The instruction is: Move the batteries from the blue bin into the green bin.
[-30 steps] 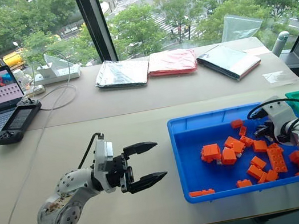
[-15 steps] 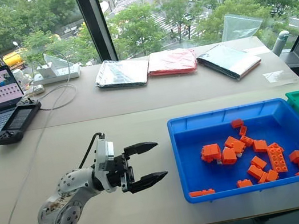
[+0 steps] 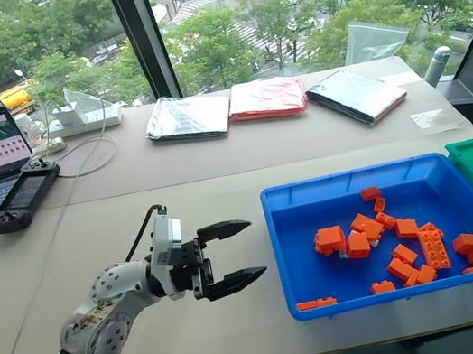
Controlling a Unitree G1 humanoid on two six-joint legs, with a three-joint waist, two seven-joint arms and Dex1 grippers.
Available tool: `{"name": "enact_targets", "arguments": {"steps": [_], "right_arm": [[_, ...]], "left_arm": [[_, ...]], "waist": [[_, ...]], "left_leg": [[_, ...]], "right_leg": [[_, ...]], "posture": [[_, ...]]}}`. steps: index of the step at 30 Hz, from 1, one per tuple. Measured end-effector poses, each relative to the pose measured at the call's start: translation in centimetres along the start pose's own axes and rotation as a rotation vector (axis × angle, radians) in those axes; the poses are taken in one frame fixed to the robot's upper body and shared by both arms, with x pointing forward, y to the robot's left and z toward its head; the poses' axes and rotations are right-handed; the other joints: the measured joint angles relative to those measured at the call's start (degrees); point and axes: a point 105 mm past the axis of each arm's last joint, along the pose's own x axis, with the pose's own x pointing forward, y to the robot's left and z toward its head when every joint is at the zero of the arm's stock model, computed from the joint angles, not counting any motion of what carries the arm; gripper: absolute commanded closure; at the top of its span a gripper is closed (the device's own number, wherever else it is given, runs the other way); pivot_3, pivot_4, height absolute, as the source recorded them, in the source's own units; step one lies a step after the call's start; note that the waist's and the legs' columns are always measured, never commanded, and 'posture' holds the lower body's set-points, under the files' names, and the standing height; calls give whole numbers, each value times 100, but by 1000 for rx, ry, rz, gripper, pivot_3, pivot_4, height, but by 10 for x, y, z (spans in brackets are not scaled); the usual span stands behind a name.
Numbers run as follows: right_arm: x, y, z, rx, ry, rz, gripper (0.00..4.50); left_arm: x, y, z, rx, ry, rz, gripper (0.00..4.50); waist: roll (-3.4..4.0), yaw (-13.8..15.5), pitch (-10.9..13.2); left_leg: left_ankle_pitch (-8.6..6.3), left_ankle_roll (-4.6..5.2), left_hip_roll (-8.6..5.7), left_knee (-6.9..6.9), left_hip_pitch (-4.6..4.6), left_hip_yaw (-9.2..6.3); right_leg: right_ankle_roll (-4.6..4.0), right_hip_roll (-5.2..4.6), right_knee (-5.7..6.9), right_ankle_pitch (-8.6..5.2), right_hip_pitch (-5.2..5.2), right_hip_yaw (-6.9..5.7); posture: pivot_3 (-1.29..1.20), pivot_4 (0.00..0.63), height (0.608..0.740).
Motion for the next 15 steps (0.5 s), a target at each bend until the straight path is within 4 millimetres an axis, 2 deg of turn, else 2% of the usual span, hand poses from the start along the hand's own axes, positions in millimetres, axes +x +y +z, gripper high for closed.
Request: {"name": "enact_targets", "arguments": {"steps": [1,2,5,7,11,15], "right_arm": [[-2,15,1,-15,-3,87,742],[-13,39,-5,-57,19,244,742],[-49,93,-26,-112,98,611,742],[-76,118,-35,-144,133,812,742],[-103,137,-39,-238,124,986,742],[-111,145,-42,-337,103,1070,742]], "left_arm": [[0,0,0,0,1,1,0],[1,0,0,0,-2,-1,0],[0,1,0,-1,-1,4,0],[0,1,0,0,0,5,0],[0,1,0,0,0,3,0],[0,1,0,0,0,3,0]], "waist": [[-1,3,0],[-1,21,0],[-2,75,1],[-4,90,2],[-11,91,4],[-12,81,5]], "left_leg": [[0,1,6,0,2,0],[-1,2,5,0,-1,0],[-3,5,3,2,-8,-5],[-3,5,2,5,-7,-3],[-3,5,7,10,0,-2],[-2,3,8,11,1,2]], "right_leg": [[-1,5,-3,1,3,-1],[-1,5,-5,1,2,0],[0,3,-14,1,3,0],[4,1,-15,3,4,3],[7,6,-14,6,9,4],[8,7,-14,6,8,5]], "posture": [[0,150,740],[0,150,740],[0,150,740],[0,150,740],[0,150,740],[0,150,740]]}}
